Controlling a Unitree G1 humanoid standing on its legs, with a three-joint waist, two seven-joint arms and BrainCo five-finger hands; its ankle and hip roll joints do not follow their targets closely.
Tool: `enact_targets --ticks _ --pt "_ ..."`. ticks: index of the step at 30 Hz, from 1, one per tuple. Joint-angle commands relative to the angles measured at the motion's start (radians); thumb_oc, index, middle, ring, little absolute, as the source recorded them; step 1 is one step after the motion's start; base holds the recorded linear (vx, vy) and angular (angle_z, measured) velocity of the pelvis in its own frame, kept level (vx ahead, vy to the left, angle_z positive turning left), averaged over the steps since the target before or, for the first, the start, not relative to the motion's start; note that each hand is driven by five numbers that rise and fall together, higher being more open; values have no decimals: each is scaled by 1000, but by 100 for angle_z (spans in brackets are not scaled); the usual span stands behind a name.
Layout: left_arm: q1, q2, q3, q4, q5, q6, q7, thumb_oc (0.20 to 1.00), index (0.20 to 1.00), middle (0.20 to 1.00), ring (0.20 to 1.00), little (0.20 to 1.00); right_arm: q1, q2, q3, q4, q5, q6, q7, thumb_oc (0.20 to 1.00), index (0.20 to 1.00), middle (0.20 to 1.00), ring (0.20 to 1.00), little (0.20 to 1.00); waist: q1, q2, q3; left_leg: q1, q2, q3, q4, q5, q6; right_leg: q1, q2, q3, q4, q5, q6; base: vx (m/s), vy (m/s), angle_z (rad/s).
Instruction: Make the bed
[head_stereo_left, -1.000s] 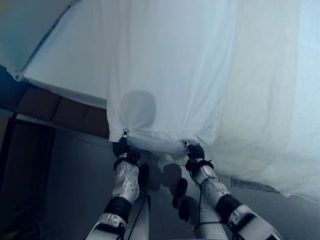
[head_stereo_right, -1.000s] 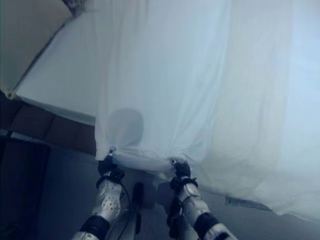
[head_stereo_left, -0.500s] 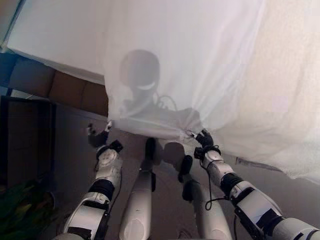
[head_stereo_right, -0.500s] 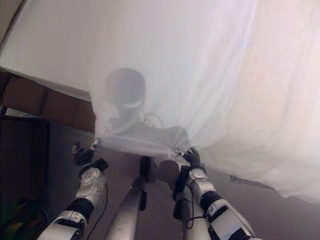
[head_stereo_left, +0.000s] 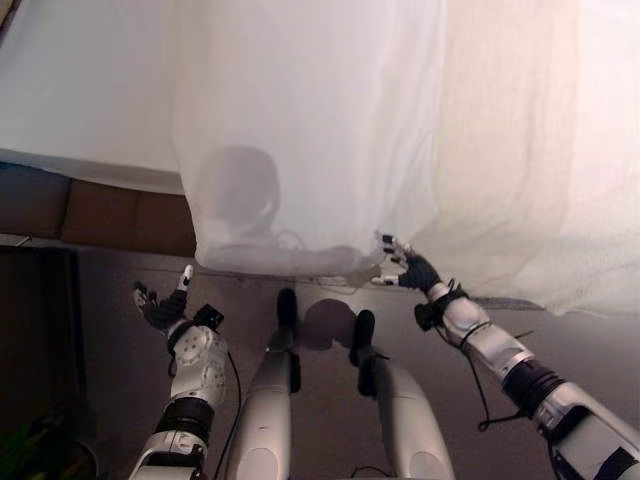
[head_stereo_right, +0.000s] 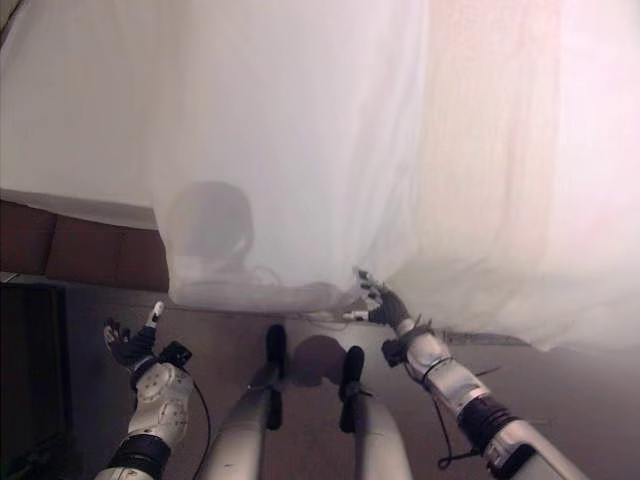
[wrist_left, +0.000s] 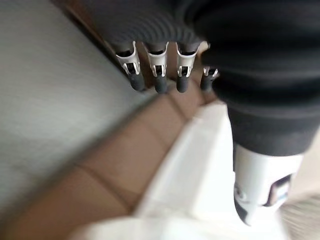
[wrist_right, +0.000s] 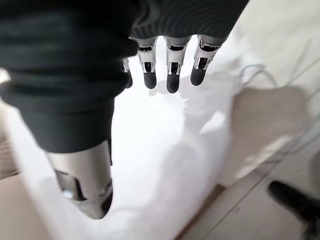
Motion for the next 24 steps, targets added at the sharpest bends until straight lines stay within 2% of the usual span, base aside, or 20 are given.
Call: enact_targets --ticks 1,2,4,5,6,8,11,12,15,16,17,20,22,24 --pt "-62 49 -12 -25 -12 -76 -165 1000 1000 1000 1000 1000 -42 28 -82 -53 188 -87 61 1000 1000 1000 1000 1000 -5 25 -10 46 -67 -18 46 -125 19 -78 -58 11 -129 195 103 55 -206 1" --pt "-120 120 -41 -107 -177 -84 -369 1000 1000 1000 1000 1000 -30 41 -168 -117 328 -88 126 1000 1000 1000 1000 1000 -7 42 -10 41 -79 -45 36 -101 10 -49 -48 30 -152 179 93 24 -123 3" --pt "-173 140 -66 -144 -296 -83 -487 1000 1000 1000 1000 1000 -62 69 -190 -112 385 -98 158 1000 1000 1000 1000 1000 -1 55 -10 57 -74 -55 -10 -76 -1 -21 -38 -1 -190 188 89 40 -158 20" --pt "-216 153 -96 -151 -396 -57 -584 1000 1000 1000 1000 1000 -94 90 -194 -106 442 -94 178 1000 1000 1000 1000 1000 -2 60 -10 59 -68 -61 -26 -63 -9 -9 -32 -12 -207 190 85 36 -123 31" --pt "-218 154 -96 -148 -400 -58 -588 1000 1000 1000 1000 1000 -95 90 -195 -105 443 -94 179 1000 1000 1000 1000 1000 -3 60 -10 59 -68 -62 -27 -63 -9 -9 -32 -13 -208 190 85 29 -165 25" --pt "-349 202 -158 -112 -566 -9 -733 1000 1000 1000 1000 1000 -241 123 -172 -20 523 -110 195 1000 1000 1000 1000 1000 6 63 -10 49 -54 -77 -46 -45 -24 -3 -22 -45 -231 192 83 12 -153 7" --pt "-448 230 -215 -62 -617 13 -773 1000 1000 1000 1000 1000 -341 148 -153 63 576 -116 189 1000 1000 1000 1000 1000 11 62 -10 30 -49 -85 -49 -37 -30 -11 -15 -47 -239 195 80 16 -116 2" --pt "-564 245 -282 8 -675 38 -792 1000 1000 1000 1000 1000 -457 184 -121 153 624 -124 159 1000 1000 1000 1000 1000 14 64 -10 20 -42 -94 -57 -29 -36 -18 -7 -49 -244 196 78 39 -67 4" --pt "-703 240 -327 114 -731 50 -790 1000 1000 1000 1000 1000 -593 238 -88 263 680 -120 128 1000 1000 1000 1000 1000 18 65 -10 -4 -37 -102 -58 -23 -42 -35 1 -48 -252 198 78 47 -52 7" --pt "-708 241 -328 118 -733 50 -793 1000 1000 1000 1000 1000 -597 238 -89 267 682 -120 130 1000 1000 1000 1000 1000 18 64 -10 -7 -37 -102 -57 -23 -43 -37 1 -48 -251 199 77 53 -15 5" --pt "-800 230 -345 192 -747 43 -765 1000 1000 1000 1000 1000 -670 276 -81 341 706 -132 87 1000 1000 1000 1000 1000 17 63 -10 -25 -37 -107 -53 -23 -47 -45 3 -46 -260 201 78 35 -5 4" --pt "-894 209 -360 264 -770 39 -741 1000 1000 1000 1000 1000 -743 329 -82 431 750 -137 55 1000 1000 1000 1000 1000 21 60 -10 -56 -39 -113 -43 -26 -50 -59 6 -47 -272 209 79 56 -24 8" --pt "-991 183 -364 385 -790 57 -717 1000 1000 1000 1000 1000 -823 360 -79 577 774 -112 14 1000 1000 1000 1000 1000 23 60 -10 -97 -43 -119 -20 -33 -55 -78 8 -47 -278 215 79 40 -2 12" --pt "-1029 175 -362 447 -799 64 -712 1000 1000 1000 1000 1000 -865 365 -74 638 762 -97 0 1000 1000 1000 1000 1000 23 59 -10 -121 -44 -120 -8 -36 -58 -93 8 -50 -279 217 80 26 -6 7"
